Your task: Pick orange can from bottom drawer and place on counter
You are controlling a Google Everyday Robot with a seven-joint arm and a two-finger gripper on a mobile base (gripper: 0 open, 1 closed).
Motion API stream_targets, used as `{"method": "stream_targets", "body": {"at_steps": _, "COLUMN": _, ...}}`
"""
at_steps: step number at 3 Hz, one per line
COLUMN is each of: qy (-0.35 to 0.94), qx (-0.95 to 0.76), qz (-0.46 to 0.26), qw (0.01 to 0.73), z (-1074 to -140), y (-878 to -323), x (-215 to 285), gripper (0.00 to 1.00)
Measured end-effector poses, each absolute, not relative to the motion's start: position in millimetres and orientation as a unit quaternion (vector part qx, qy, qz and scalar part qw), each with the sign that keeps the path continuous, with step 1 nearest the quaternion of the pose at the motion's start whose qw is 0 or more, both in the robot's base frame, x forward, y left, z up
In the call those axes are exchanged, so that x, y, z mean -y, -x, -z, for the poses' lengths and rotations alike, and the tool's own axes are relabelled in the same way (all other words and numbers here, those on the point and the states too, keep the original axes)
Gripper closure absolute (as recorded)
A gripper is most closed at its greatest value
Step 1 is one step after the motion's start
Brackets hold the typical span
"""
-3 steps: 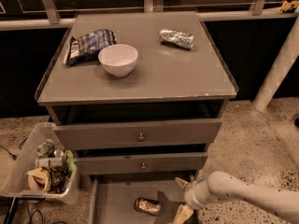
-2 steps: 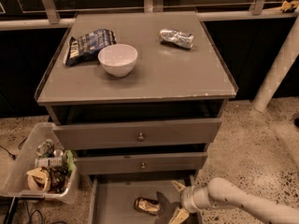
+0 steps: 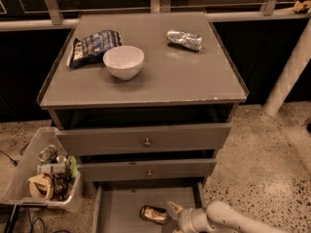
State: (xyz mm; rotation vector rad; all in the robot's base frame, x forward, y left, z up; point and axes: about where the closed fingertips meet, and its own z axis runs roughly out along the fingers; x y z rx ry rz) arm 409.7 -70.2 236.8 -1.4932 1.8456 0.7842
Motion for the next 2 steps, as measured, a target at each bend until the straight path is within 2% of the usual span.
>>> {"method": "stream_targets", "body": {"at_steps": 1, "qy": 0.570, "qx": -0.699, "qz": -0.305, "qw": 0.308, "z": -202.3, "y": -407.1, "x": 47.8, "gripper": 0.00}}
{"method": "stream_targets", "body": {"at_steps": 2, "qy": 0.567, "qx": -0.701, "qz": -0.295, "qw": 0.317, "z": -186.1, "y": -428.3, "x": 29.6, "gripper": 0.00}}
